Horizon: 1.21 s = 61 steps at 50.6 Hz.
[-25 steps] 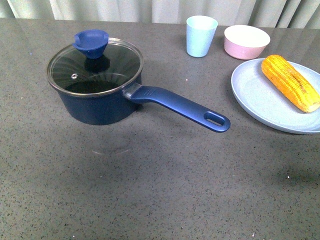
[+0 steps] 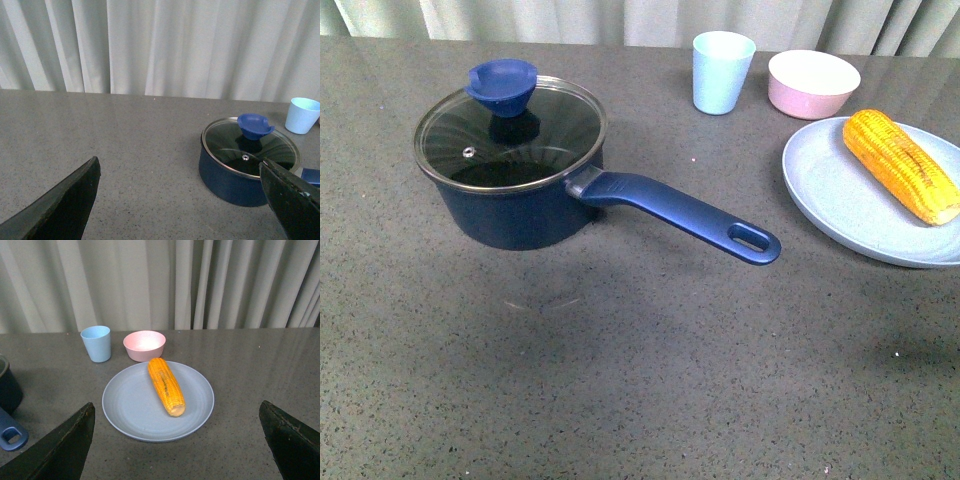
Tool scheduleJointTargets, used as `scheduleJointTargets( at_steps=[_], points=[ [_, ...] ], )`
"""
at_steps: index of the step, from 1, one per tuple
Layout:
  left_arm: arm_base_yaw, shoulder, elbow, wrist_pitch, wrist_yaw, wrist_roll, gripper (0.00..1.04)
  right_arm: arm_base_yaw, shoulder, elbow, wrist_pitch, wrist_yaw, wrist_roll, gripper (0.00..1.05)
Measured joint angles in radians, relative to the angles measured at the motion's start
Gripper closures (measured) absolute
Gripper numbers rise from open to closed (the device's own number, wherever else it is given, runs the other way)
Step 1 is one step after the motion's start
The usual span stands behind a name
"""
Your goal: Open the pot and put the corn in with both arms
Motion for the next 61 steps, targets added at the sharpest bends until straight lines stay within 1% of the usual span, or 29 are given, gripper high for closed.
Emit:
scheduleJointTargets(
  at_steps=[2,4,6,8,9,11,17,20,21,24,25,28,34,40,50,61],
  points=[
    [0.0,0.002,0.001,-0.002,-0.002,0.0,0.09,0.0,0.0,0.0,0.0,0.0,0.0,0.09],
    [-0.008,0.027,0.022,-0.063,-0.031,-0.024,0.09,0.0,0.0,0.0,0.0,0.0,0.0,0.09],
    [-0.027,0.101,0.072,-0.176,-0.064,-0.074,0.09,0.0,0.0,0.0,0.0,0.0,0.0,0.09],
    [-0.046,0.203,0.114,-0.221,-0.087,-0.11,0.09,0.0,0.0,0.0,0.0,0.0,0.0,0.09],
    [-0.054,0.254,0.128,-0.214,-0.088,-0.127,0.09,0.0,0.0,0.0,0.0,0.0,0.0,0.09],
    [-0.08,0.365,0.153,-0.155,-0.094,-0.159,0.09,0.0,0.0,0.0,0.0,0.0,0.0,0.09],
    [-0.159,0.687,0.213,0.14,-0.093,-0.202,0.09,0.0,0.0,0.0,0.0,0.0,0.0,0.09],
    [-0.192,0.872,0.255,0.305,-0.071,-0.211,0.09,0.0,0.0,0.0,0.0,0.0,0.0,0.09],
    [-0.198,0.917,0.267,0.335,-0.064,-0.212,0.09,0.0,0.0,0.0,0.0,0.0,0.0,0.09],
    [-0.22,1.094,0.314,0.486,-0.022,-0.217,0.09,0.0,0.0,0.0,0.0,0.0,0.0,0.09],
    [-0.224,1.147,0.33,0.525,-0.006,-0.219,0.09,0.0,0.0,0.0,0.0,0.0,0.0,0.09],
    [-0.237,1.292,0.382,0.613,0.002,-0.216,0.09,0.0,0.0,0.0,0.0,0.0,0.0,0.09],
    [-0.253,1.498,0.494,0.663,0.0,-0.203,0.09,0.0,0.0,0.0,0.0,0.0,0.0,0.09],
    [-0.272,1.625,0.574,0.684,0.0,-0.198,0.09,0.0,0.0,0.0,0.0,0.0,0.0,0.09],
    [-0.293,1.733,0.648,0.707,-0.008,-0.187,0.09,0.0,0.0,0.0,0.0,0.0,0.0,0.09],
    [-0.297,1.798,0.716,0.734,-0.026,-0.176,0.09,0.0,0.0,0.0,0.0,0.0,0.0,0.09]
  ],
)
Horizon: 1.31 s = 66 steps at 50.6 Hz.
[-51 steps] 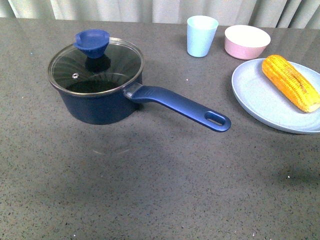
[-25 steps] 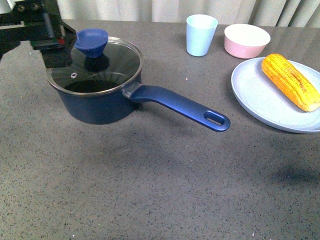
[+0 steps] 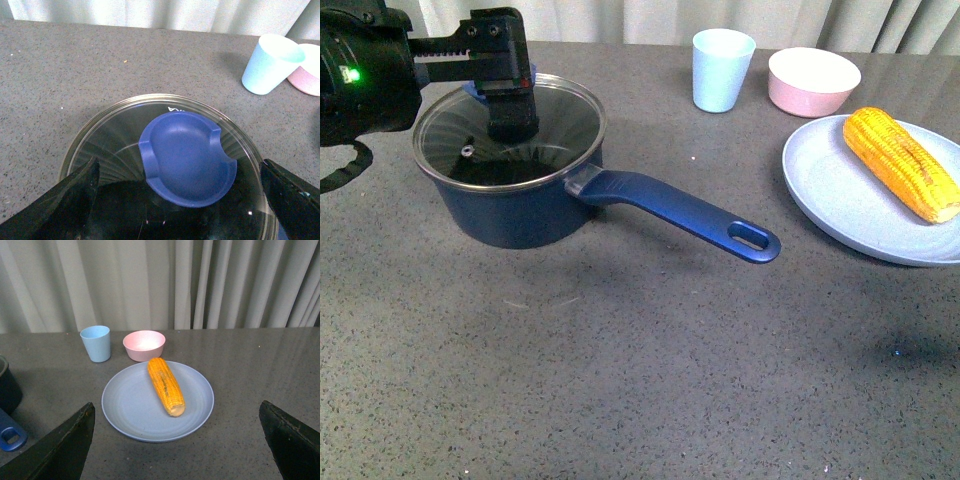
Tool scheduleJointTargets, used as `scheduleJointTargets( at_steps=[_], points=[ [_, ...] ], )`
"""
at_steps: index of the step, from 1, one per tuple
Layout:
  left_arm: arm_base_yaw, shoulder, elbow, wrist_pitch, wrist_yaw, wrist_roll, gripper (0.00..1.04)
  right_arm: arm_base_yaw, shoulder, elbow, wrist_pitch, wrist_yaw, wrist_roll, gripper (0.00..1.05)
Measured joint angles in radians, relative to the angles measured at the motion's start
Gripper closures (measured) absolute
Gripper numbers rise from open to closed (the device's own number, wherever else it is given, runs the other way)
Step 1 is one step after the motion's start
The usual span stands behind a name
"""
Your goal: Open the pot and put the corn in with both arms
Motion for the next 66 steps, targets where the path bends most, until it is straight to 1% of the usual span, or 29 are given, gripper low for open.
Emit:
scheduleJointTargets(
  at_steps=[7,19,34,37,45,46,49,62,66],
  points=[
    [-0.015,0.054,0.056,-0.009,0.004,0.024,0.09,0.0,0.0,0.0,0.0,0.0,0.0,0.09],
    [-0.016,0.132,0.128,-0.016,-0.005,0.041,0.09,0.0,0.0,0.0,0.0,0.0,0.0,0.09],
    [-0.018,0.179,0.172,-0.021,-0.06,0.066,0.09,0.0,0.0,0.0,0.0,0.0,0.0,0.09],
    [-0.019,0.184,0.174,-0.021,-0.071,0.071,0.15,0.0,0.0,0.0,0.0,0.0,0.0,0.09],
    [-0.026,0.188,0.178,-0.023,-0.088,0.072,0.37,0.0,0.0,0.0,0.0,0.0,0.0,0.09],
    [-0.027,0.188,0.18,-0.023,-0.092,0.072,0.4,0.0,0.0,0.0,0.0,0.0,0.0,0.09],
    [-0.031,0.188,0.184,-0.029,-0.103,0.072,0.46,0.0,0.0,0.0,0.0,0.0,0.0,0.09],
    [-0.039,0.157,0.187,-0.062,-0.126,0.062,0.47,0.0,0.0,0.0,0.0,0.0,0.0,0.09],
    [-0.027,0.112,0.18,-0.063,-0.133,0.05,0.47,0.0,0.0,0.0,0.0,0.0,0.0,0.09]
  ],
)
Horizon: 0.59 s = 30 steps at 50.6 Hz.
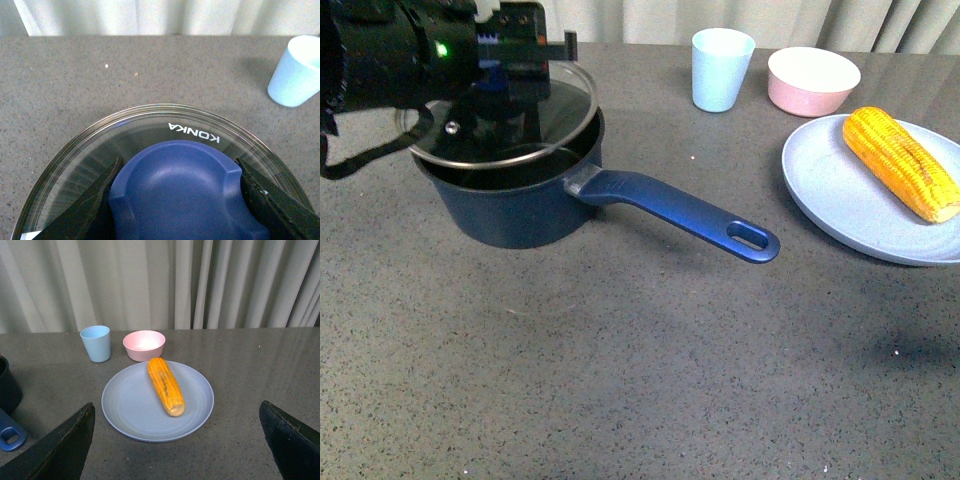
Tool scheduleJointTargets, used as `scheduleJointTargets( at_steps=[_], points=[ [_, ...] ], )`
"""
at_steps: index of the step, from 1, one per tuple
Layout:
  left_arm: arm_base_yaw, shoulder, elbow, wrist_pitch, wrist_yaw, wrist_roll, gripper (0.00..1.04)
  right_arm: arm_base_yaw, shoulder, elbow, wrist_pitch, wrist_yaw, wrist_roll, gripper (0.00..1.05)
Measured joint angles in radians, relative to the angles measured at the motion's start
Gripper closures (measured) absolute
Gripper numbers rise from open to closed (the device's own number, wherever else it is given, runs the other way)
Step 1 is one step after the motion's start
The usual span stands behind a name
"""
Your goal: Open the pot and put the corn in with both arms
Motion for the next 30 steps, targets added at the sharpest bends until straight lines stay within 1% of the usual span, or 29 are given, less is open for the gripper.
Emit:
scheduleJointTargets(
  at_steps=[3,9,10,16,20,24,30],
  points=[
    [0.025,-0.046,-0.012,0.0,0.0,-0.008,0.47,0.0,0.0,0.0,0.0,0.0,0.0,0.09],
    [0.118,-0.11,-0.045,0.023,-0.008,-0.011,0.47,0.0,0.0,0.0,0.0,0.0,0.0,0.09],
    [0.151,-0.117,-0.054,0.03,-0.012,-0.011,0.47,0.0,0.0,0.0,0.0,0.0,0.0,0.09],
    [0.289,-0.118,-0.11,0.074,-0.027,-0.009,0.47,0.0,0.0,0.0,0.0,0.0,0.0,0.09],
    [0.349,-0.104,-0.148,0.127,-0.031,-0.005,0.48,0.0,0.0,0.0,0.0,0.0,0.0,0.09],
    [0.389,-0.068,-0.19,0.187,-0.033,-0.007,0.48,0.0,0.0,0.0,0.0,0.0,0.0,0.09],
    [0.405,-0.001,-0.234,0.255,-0.031,-0.007,0.48,0.0,0.0,0.0,0.0,0.0,0.0,0.09]
  ],
)
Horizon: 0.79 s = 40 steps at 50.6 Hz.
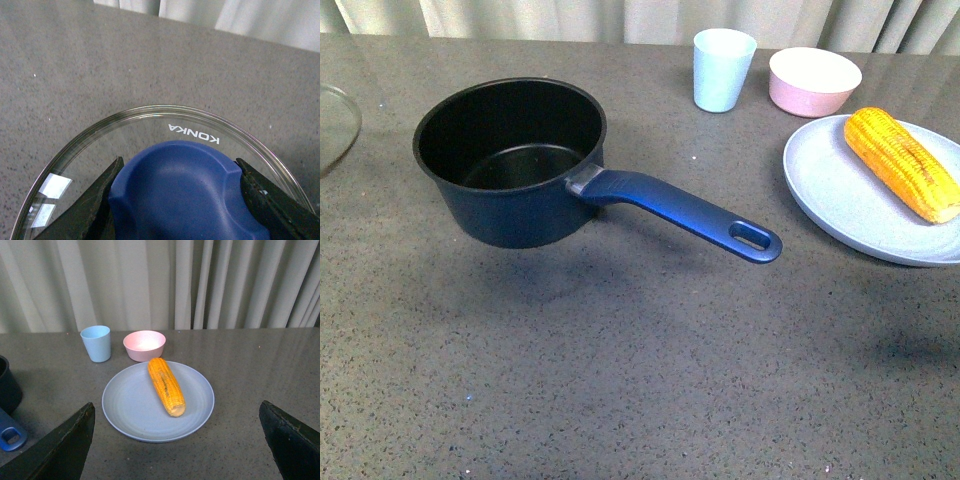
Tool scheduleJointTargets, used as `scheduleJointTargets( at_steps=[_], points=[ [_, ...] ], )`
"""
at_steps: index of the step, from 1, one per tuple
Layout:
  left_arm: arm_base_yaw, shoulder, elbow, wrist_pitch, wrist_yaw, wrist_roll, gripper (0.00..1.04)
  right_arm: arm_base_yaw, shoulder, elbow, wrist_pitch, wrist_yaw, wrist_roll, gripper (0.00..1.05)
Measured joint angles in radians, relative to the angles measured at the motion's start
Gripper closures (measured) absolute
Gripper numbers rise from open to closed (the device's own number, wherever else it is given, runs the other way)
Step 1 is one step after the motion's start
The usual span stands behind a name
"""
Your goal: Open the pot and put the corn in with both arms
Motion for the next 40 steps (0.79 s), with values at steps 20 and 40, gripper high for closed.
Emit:
scheduleJointTargets(
  at_steps=[20,40],
  points=[
    [-0.003,0.163,-0.016,0.116,0.004,-0.019,0.48,0.0,0.0,0.0,0.0,0.0,0.0,0.09],
    [-0.043,0.267,0.031,0.162,0.006,-0.025,0.48,0.0,0.0,0.0,0.0,0.0,0.0,0.09]
  ],
)
